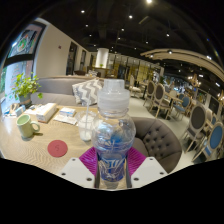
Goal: Pour water
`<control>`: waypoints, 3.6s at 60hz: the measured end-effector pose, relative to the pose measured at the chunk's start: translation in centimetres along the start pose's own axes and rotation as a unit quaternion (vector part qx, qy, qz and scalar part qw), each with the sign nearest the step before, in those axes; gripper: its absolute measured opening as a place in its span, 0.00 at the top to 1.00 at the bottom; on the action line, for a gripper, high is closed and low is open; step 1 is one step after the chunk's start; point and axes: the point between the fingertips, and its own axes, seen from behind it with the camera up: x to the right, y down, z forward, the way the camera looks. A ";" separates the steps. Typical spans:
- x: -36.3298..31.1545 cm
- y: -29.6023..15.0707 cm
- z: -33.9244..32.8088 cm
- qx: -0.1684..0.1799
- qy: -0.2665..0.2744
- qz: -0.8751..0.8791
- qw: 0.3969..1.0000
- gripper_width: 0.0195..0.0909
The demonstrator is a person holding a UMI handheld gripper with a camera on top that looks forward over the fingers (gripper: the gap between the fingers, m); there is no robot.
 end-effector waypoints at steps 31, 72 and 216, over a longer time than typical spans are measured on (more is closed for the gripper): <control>-18.2 -21.5 0.3 0.060 0.188 -0.573 0.796 0.78; -29.1 -17.7 4.5 -0.003 0.152 -0.768 0.622 0.78; -28.2 -6.0 -26.7 -0.109 -0.039 0.020 0.993 0.08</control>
